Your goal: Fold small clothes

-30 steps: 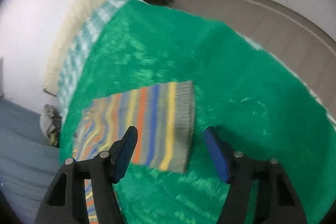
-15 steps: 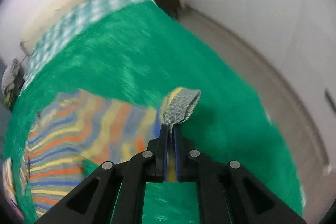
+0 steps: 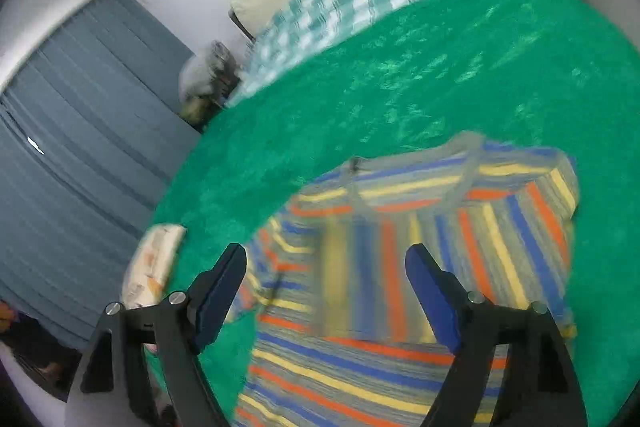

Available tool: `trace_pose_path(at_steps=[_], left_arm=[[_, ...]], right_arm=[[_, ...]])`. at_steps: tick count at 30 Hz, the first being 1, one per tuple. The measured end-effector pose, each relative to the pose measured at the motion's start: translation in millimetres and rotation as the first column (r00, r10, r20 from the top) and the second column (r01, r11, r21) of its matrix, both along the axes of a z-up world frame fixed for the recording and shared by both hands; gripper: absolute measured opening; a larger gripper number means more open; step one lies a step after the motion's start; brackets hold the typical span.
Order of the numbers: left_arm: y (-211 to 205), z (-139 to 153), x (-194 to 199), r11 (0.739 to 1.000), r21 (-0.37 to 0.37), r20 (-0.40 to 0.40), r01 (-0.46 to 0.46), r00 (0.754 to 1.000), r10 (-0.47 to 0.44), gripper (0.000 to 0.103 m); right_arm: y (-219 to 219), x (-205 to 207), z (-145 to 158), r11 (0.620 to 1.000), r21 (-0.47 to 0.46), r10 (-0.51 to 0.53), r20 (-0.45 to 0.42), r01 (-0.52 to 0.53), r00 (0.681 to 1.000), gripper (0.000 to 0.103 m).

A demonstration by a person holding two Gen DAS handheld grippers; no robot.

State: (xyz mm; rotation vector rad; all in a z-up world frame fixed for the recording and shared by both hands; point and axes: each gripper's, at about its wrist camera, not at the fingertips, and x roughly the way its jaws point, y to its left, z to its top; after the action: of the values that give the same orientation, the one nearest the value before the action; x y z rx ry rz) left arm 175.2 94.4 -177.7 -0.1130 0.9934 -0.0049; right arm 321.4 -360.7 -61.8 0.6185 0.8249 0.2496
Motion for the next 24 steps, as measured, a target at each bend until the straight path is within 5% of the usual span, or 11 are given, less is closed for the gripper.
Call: trace_pose_path(at_steps=[3, 10, 18, 24], left_arm=[[4, 2, 3, 0.999, -0.034, 0.001, -0.006, 1.000, 0.006, 0.102], [-1, 4, 3, 0.999, -0.037, 0.004, 0.012, 1.000, -0.012, 0.102], [-11, 0, 2, 1.000, 0.010, 0.010, 0.028, 1.000, -0.029, 0.102], [-21, -16, 4, 0.995, 0.086, -0.022, 0.054, 0.998, -0.052, 0.103]], right_arm=[[-18, -16, -5, 0.998, -0.011, -0.056, 0.020, 0.057, 0.998, 0.082], [-85, -116, -27, 0.948, -0.236, -0.233, -0.051, 0.215, 0.971, 0.082], [-78, -243, -63, 0.806, -0.551, -0.299, -0.066, 0.215, 0.952, 0.082], [-77, -287, -91, 0.683, -0.680, -0.385, -0.023, 0.268, 0.922, 0.088]])
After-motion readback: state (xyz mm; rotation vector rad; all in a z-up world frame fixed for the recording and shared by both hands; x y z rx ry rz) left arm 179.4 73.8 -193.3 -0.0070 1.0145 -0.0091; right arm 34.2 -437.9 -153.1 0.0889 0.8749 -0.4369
